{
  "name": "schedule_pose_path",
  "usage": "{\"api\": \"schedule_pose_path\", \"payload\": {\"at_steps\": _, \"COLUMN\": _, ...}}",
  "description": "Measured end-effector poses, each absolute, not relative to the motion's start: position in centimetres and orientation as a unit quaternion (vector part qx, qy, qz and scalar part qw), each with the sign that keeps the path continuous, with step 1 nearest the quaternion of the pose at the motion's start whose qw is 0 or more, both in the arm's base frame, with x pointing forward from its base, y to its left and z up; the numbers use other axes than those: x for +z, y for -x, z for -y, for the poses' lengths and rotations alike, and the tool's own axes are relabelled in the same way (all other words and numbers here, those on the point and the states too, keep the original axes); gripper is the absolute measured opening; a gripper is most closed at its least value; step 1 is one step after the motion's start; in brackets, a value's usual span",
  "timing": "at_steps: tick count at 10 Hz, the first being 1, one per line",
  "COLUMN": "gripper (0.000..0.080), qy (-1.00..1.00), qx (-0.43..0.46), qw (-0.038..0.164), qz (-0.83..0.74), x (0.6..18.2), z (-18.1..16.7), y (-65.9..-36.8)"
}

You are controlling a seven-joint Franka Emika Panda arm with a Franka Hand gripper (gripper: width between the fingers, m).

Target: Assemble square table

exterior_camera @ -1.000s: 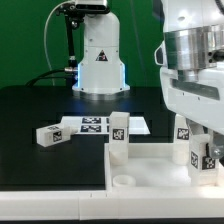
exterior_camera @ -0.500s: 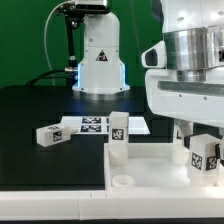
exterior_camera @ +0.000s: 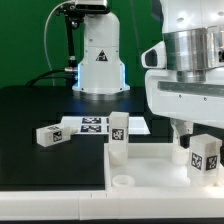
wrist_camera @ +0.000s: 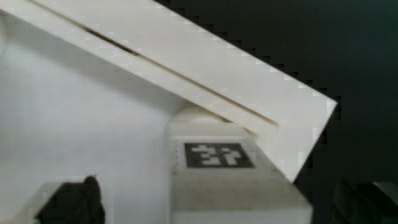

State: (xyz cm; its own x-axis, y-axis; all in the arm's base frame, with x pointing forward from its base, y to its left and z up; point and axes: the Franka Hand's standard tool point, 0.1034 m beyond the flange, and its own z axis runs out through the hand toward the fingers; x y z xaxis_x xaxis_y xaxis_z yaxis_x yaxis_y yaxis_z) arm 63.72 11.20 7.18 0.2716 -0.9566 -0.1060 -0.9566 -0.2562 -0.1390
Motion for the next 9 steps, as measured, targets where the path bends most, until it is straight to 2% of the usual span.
{"api": "schedule_pose_path", "payload": {"at_steps": 3, "gripper": 0.0649, "qy": 0.793, "qx": 0.0, "qw": 0.088, "qz": -0.603, "x": 7.18, "z": -11.2, "y": -63.72}}
{"api": "schedule_pose_path", "payload": {"at_steps": 5, "gripper": 0.0649, "qy": 0.879, "qx": -0.01, "qw": 0.088, "qz": -0.469, "x": 6.99, "z": -11.15, "y": -63.56}}
{"api": "schedule_pose_path", "payload": {"at_steps": 6, "gripper": 0.0649, "qy": 0.868, "qx": -0.009, "qw": 0.088, "qz": -0.488, "x": 6.99, "z": -11.23, "y": -63.58}}
{"api": "schedule_pose_path", "payload": {"at_steps": 7, "gripper": 0.0649, "qy": 0.902, "qx": -0.027, "qw": 0.081, "qz": -0.424, "x": 7.15, "z": -11.35, "y": -63.79}}
{"api": "schedule_pose_path", "payload": {"at_steps": 9, "gripper": 0.0649, "qy": 0.979, "qx": -0.061, "qw": 0.066, "qz": -0.183, "x": 7.41, "z": -12.03, "y": -64.12}}
